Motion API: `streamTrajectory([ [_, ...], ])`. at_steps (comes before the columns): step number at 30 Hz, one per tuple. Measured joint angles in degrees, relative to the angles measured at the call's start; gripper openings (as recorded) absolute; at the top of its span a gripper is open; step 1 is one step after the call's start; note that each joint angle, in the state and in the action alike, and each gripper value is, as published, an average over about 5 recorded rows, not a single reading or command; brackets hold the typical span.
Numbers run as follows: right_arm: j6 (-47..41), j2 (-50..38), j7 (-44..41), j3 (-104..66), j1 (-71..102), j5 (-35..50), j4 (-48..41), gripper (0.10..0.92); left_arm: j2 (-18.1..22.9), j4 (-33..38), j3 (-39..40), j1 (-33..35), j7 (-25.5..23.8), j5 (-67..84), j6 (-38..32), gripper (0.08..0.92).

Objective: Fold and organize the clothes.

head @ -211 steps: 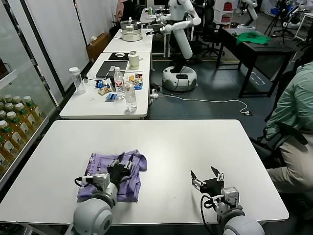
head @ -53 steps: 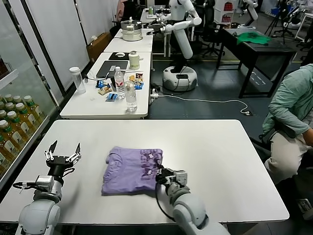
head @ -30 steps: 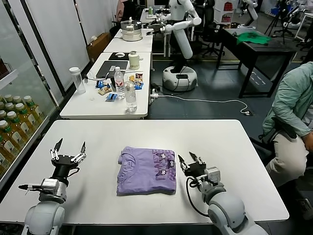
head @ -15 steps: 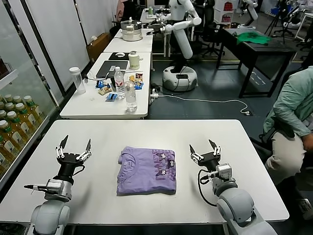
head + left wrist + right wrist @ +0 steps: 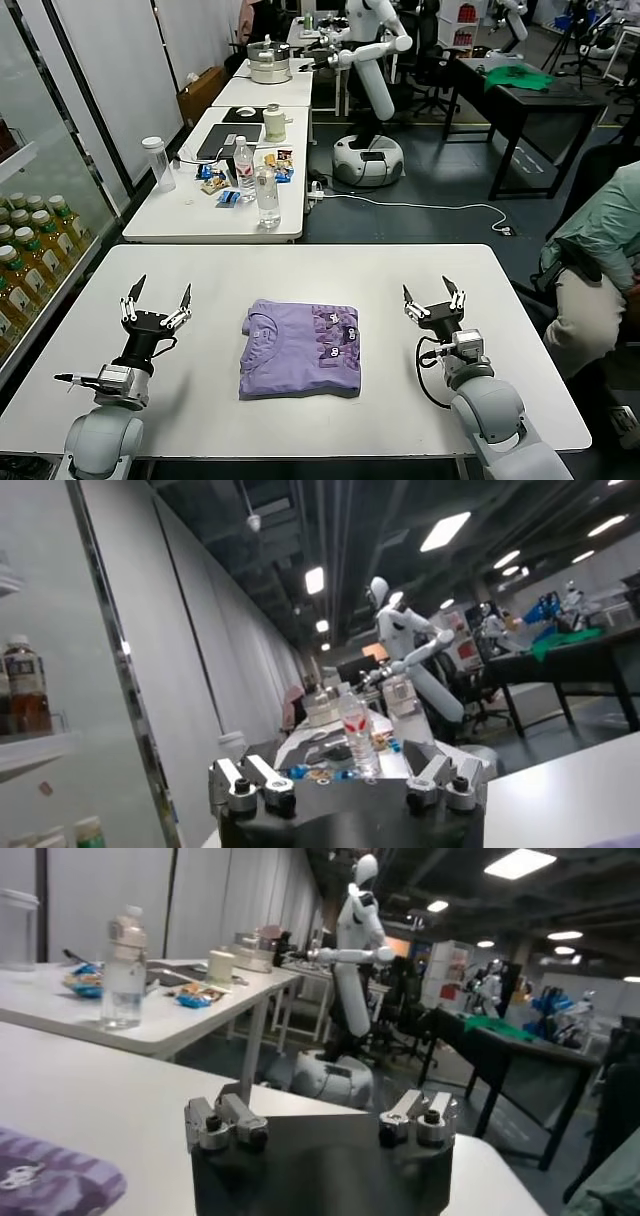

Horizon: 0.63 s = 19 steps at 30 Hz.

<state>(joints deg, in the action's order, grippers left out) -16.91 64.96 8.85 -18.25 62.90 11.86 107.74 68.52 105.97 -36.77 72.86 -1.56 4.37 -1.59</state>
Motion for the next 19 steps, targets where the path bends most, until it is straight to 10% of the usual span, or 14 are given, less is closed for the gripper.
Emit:
streamTrajectory([
  [19, 4.5, -0.8, 0.2, -0.5, -1.4, -4.0, -3.1, 0.823, 0.2, -1.8, 0.8, -1.7, -0.1, -0.4, 0.3, 0.823],
])
